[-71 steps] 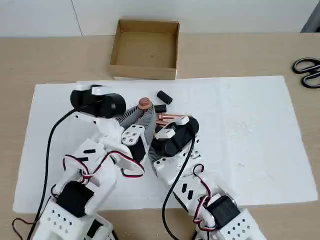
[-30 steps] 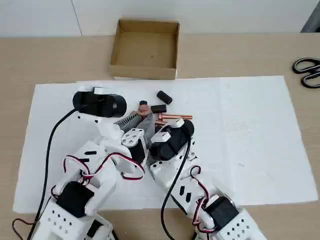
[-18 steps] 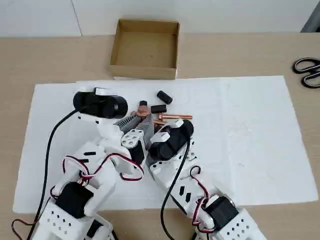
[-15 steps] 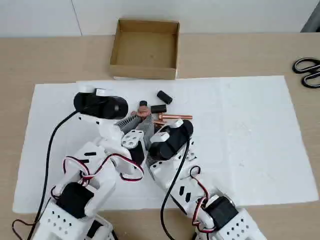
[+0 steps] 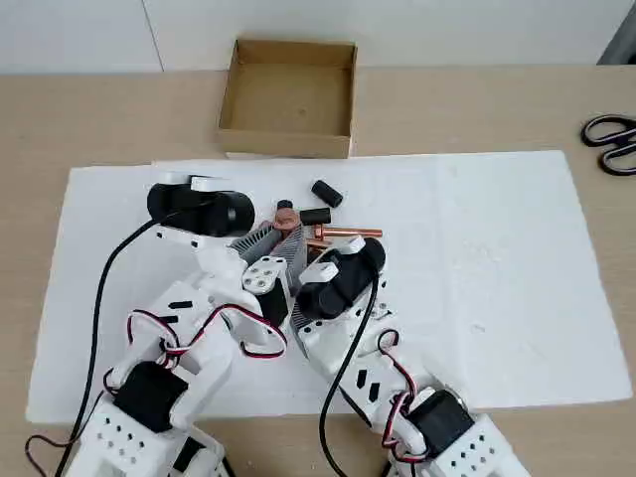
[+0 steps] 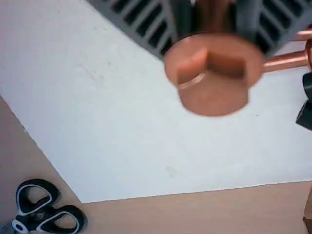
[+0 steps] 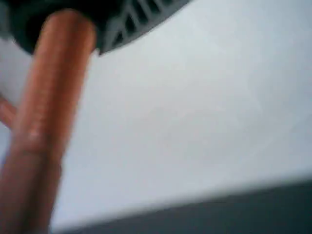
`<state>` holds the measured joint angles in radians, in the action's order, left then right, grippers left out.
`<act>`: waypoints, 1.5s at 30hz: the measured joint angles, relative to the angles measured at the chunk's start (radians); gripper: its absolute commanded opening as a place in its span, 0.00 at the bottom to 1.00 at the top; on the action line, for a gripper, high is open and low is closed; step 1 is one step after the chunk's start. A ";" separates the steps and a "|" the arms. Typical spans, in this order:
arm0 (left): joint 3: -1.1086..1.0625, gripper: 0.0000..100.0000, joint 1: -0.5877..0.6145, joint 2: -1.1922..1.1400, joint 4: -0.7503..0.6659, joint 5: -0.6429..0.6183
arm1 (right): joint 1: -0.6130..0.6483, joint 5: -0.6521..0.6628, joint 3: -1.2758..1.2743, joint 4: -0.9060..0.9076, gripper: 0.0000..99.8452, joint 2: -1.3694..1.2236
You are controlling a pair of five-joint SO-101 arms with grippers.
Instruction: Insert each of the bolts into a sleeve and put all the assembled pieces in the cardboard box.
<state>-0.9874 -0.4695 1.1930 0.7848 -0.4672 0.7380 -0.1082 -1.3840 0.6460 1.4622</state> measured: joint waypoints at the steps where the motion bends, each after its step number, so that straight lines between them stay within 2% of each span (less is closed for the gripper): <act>1: 0.000 0.01 0.000 0.000 0.000 0.000 | 0.000 0.000 0.000 0.000 0.00 0.000; 45: -0.023 0.01 0.012 0.000 -0.003 0.000 | 0.005 0.000 -0.002 0.000 0.00 0.002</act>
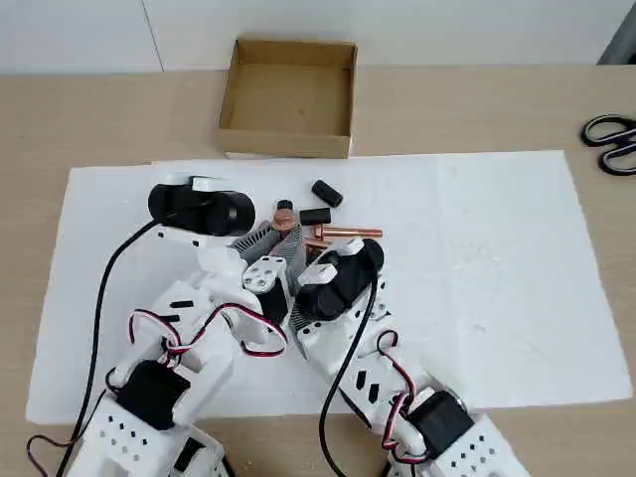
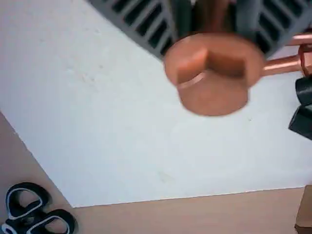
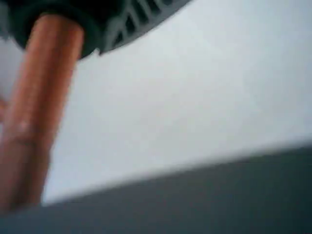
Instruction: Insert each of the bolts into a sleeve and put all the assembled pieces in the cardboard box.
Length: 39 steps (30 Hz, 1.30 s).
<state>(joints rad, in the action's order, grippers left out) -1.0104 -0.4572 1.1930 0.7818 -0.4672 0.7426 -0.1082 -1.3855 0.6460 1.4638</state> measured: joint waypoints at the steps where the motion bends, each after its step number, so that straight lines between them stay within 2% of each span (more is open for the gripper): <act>1: 0.000 0.01 0.000 0.000 0.006 0.000 | 0.000 0.000 0.000 0.000 0.00 0.000; 7: 0.000 0.01 -0.005 0.000 0.037 0.006 | 0.000 0.000 0.000 0.000 0.00 0.000; 12: 0.002 0.01 -0.008 0.000 0.068 0.071 | 0.000 0.000 0.000 0.000 0.00 0.000; 30: 0.002 0.01 -0.009 0.057 0.160 0.103 | 0.002 0.000 0.000 0.000 0.00 -0.002; 39: -0.038 0.01 -0.011 0.066 0.140 0.110 | 0.002 0.000 -0.002 0.000 0.00 -0.002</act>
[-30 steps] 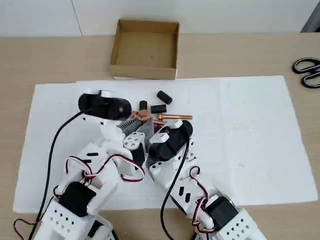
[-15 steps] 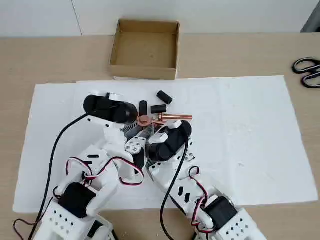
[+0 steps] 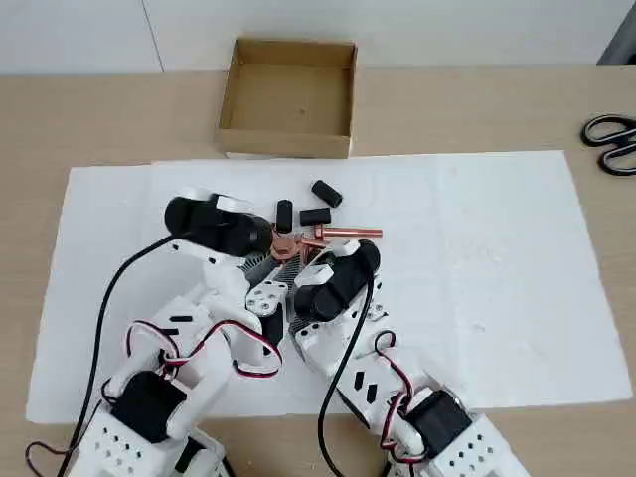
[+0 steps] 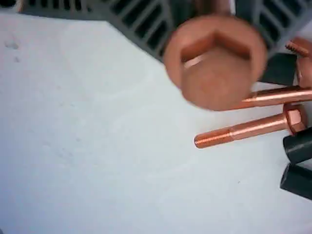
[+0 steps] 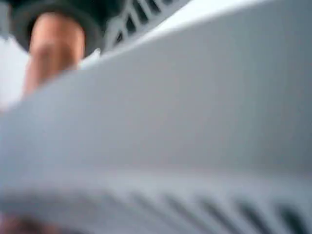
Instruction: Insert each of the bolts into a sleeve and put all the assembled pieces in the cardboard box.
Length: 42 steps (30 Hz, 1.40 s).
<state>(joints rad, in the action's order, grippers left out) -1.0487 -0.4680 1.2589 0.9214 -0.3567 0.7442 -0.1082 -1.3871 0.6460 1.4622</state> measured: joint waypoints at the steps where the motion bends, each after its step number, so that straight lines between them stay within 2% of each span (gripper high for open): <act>1: -0.009 0.01 -0.003 0.003 -0.008 0.002 | 0.000 0.000 0.000 0.000 0.00 0.000; 37: -0.101 0.01 -0.032 0.008 -0.014 0.034 | 0.000 -0.003 -0.005 0.000 0.00 -0.002; 42: -0.101 0.10 -0.032 0.008 -0.012 0.034 | 0.000 -0.003 -0.006 0.000 0.00 -0.002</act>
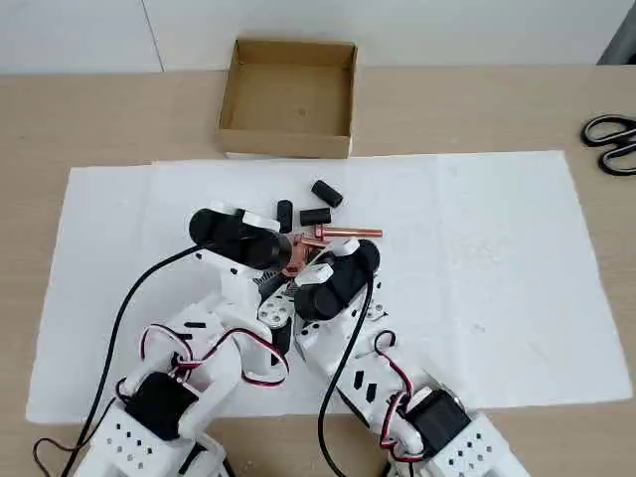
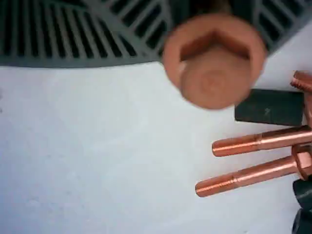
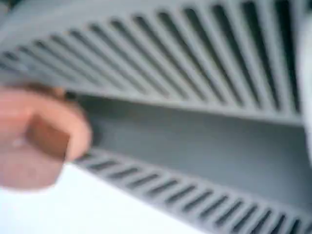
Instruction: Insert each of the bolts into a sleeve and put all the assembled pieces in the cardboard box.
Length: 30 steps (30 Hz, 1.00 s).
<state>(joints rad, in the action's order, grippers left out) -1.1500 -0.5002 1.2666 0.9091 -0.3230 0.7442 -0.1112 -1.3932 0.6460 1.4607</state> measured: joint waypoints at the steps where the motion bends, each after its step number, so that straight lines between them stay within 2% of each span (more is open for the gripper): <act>1: 0.000 0.11 0.000 0.000 0.011 0.000 | 0.000 0.002 -0.006 0.000 0.00 0.000; 10: 0.000 0.11 0.011 0.002 0.054 0.005 | 0.000 0.003 -0.017 0.000 0.00 0.000; 19: 0.112 0.11 0.008 0.000 0.190 0.008 | -0.003 0.003 -0.015 0.000 0.00 0.002; 25: 0.150 0.11 0.011 0.000 0.226 0.015 | -0.003 0.002 -0.015 0.000 0.00 0.000; 30: 0.222 0.11 0.077 0.000 0.272 0.064 | -0.003 0.002 -0.015 0.000 0.00 0.002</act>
<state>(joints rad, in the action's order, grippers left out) -0.9275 -0.4235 1.2666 1.1807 -0.2585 0.7411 -0.1097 -1.4085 0.6460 1.4622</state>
